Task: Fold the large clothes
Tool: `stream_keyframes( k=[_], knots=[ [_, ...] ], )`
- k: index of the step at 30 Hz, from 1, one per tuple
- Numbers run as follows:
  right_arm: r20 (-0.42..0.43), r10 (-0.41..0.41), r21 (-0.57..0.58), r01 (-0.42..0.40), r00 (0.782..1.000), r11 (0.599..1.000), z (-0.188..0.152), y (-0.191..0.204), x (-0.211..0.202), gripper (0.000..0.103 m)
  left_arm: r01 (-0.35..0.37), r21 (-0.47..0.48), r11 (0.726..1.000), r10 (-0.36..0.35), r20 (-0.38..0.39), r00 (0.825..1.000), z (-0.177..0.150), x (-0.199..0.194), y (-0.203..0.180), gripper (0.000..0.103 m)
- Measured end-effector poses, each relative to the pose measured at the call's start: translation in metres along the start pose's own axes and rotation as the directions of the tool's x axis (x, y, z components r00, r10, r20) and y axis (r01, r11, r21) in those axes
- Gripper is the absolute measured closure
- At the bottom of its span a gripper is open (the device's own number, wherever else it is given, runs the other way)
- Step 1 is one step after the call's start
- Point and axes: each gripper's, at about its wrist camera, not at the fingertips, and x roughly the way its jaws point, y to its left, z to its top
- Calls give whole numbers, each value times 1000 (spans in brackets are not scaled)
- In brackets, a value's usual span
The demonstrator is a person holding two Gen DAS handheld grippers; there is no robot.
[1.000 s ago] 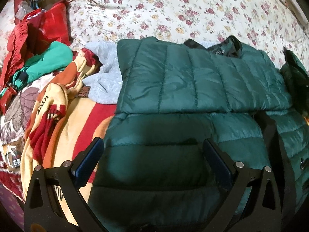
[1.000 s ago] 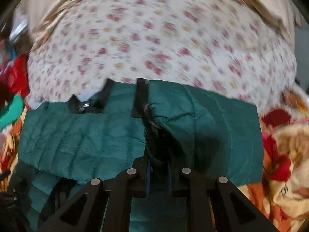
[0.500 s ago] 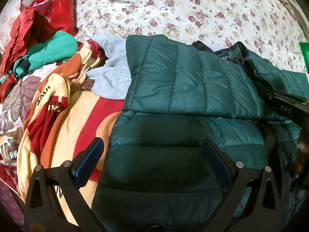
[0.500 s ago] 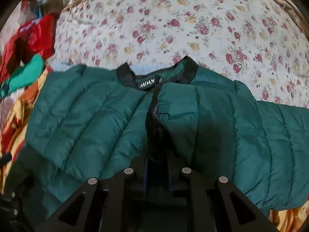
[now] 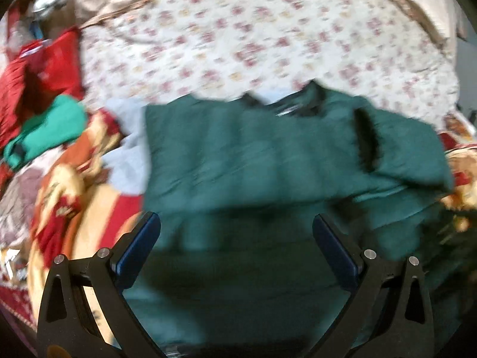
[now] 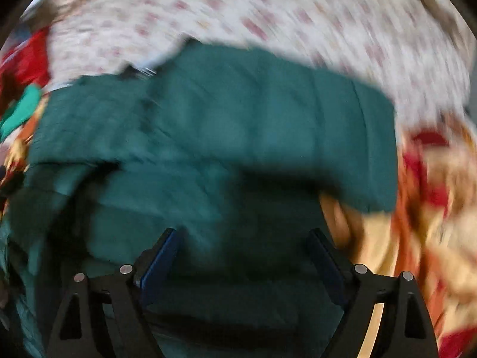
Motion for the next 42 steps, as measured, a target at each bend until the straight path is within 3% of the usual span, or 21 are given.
stream_keyframes(
  k=[3, 6, 10, 13, 14, 16, 17, 18, 20, 24, 26, 30, 35, 38, 39, 40, 42],
  knots=[
    [24, 48, 29, -49, 999, 998, -13, -12, 9, 1, 124, 32, 992, -124, -31, 992, 37, 16, -44, 1],
    [44, 32, 13, -33, 999, 999, -17, -11, 12, 0, 215, 36, 976, -212, -58, 975, 66, 43, -85, 1],
    [59, 12, 1, -12, 998, 1000, -17, -9, 13, 0, 276, -3, 961, -275, -91, 957, 90, 80, -123, 1],
    [63, 12, -3, -12, 998, 1000, -17, -8, 15, 0, 254, 36, 966, -246, -153, 957, 91, 111, -149, 5],
    [64, 13, -4, -13, 998, 1000, -18, -5, 15, 0, 243, 39, 969, -233, -177, 956, 89, 120, -154, 13],
    [64, 16, -4, -15, 998, 1000, -17, -4, 16, 0, 275, -1, 961, -268, -240, 933, 84, 131, -158, 85],
    [63, 17, -4, -17, 998, 1000, -17, -4, 16, 0, 290, -20, 957, -286, -243, 927, 83, 128, -156, 86],
    [63, 18, -4, -18, 998, 1000, -16, -3, 17, 0, 291, -21, 956, -289, -212, 934, 82, 119, -155, 88],
    [61, 17, -4, -17, 998, 1000, -16, -2, 19, 0, 310, 10, 951, -306, -141, 941, 84, 93, -151, 88],
    [60, 14, -6, -13, 998, 1000, -16, -2, 20, 0, 340, -37, 940, -341, -33, 939, 94, 42, -108, 88],
    [60, 11, -7, -11, 998, 1000, -14, -3, 21, 0, 330, -56, 942, -329, 26, 944, 101, 16, -72, 88],
    [59, 9, -7, -9, 998, 1000, -14, -1, 21, 0, 266, -71, 961, -261, 71, 963, 98, -8, -10, 88],
    [58, 10, -6, -10, 998, 1000, -14, 0, 21, 0, 135, -137, 981, -136, 3, 991, 68, 20, 59, 87],
    [37, 20, -6, -20, 999, 1000, -12, -1, 21, 0, 80, -183, 980, -104, -121, 987, 45, 54, 83, 83],
    [13, 33, -7, -33, 999, 999, -10, -3, 21, 0, 57, -199, 978, -88, -152, 984, 37, 61, 92, 76],
    [-10, 40, -3, -40, 999, 999, -7, -7, 19, 0, 60, -224, 973, -93, -143, 985, 33, 61, 99, 61],
    [12, 27, 38, -28, 1000, 999, 1, -18, 5, 14, 36, -257, 966, -64, -99, 993, 32, 52, 107, 43]
  ],
)
